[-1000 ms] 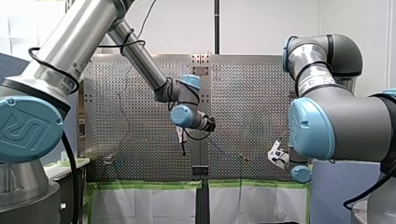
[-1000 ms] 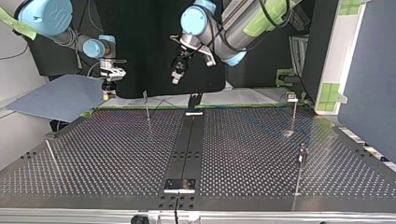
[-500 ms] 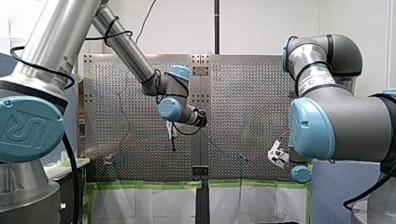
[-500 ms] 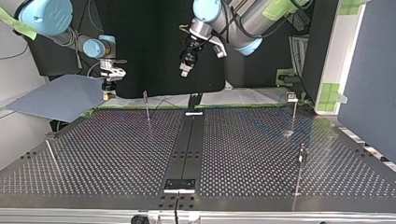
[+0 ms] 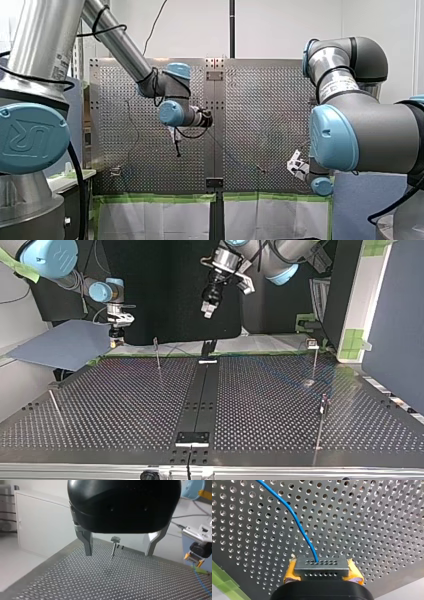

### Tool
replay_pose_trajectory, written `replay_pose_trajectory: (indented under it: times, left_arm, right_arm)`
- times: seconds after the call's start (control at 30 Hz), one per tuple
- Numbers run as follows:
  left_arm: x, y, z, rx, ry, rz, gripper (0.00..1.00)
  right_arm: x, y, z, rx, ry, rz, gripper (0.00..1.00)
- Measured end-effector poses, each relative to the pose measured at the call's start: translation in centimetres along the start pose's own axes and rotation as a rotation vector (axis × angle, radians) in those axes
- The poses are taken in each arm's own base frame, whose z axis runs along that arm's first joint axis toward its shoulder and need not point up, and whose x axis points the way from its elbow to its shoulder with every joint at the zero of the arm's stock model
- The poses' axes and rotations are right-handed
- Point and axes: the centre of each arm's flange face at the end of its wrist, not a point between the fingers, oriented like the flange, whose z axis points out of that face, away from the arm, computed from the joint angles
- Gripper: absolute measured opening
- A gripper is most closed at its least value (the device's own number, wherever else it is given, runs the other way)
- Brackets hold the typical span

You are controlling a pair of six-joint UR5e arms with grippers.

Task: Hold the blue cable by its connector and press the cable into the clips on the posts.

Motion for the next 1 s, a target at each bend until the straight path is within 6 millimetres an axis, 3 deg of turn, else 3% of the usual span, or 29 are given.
replay_pose_trajectory:
  times: [0.5, 0.7, 1.0]
  left_arm:
    - [-1.8, 2.1, -4.5, -0.063, -0.060, 0.066, 0.98]
    - [0.0, 3.7, -6.1, -0.109, -0.014, 0.131, 0.98]
    - [0.4, 4.0, -6.1, -0.112, -0.018, 0.142, 0.98]
  right_arm:
    - [0.0, -0.1, 0.1, 0.003, 0.001, 0.002, 0.00]
    - [0.0, -0.1, 0.2, 0.003, 0.000, 0.009, 0.00]
    - [0.0, -0.2, 0.2, 0.006, 0.001, 0.010, 0.00]
